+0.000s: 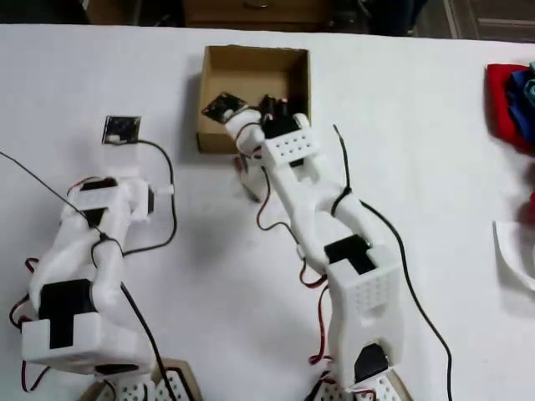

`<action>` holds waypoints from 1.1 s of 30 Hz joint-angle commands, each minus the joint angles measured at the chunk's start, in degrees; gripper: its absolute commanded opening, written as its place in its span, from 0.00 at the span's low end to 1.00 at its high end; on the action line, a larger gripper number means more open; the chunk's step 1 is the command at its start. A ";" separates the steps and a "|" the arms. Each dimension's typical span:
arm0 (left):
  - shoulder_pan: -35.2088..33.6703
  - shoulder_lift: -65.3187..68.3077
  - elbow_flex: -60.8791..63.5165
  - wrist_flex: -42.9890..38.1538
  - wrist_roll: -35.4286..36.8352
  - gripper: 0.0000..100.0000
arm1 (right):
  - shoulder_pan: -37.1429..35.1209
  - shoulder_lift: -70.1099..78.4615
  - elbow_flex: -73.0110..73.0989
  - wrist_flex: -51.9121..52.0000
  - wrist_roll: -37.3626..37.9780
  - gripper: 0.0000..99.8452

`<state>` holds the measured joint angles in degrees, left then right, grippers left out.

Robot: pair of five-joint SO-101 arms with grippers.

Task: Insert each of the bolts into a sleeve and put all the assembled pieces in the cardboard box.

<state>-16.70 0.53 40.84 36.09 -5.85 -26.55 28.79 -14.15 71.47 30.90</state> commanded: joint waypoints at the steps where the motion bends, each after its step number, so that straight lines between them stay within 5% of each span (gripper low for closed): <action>1: -0.44 -0.18 -2.42 0.00 0.18 0.08 | -0.31 -0.31 -0.26 -2.68 3.34 0.09; 19: -0.44 -0.18 -2.42 0.00 0.18 0.08 | 6.02 8.57 -6.15 -1.63 3.96 0.09; 33: -0.44 -0.18 -2.42 0.09 0.18 0.08 | 1.01 9.36 -6.51 2.42 4.04 0.09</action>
<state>-16.70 0.62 40.84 36.09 -5.85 -24.00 38.73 -19.87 73.67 34.59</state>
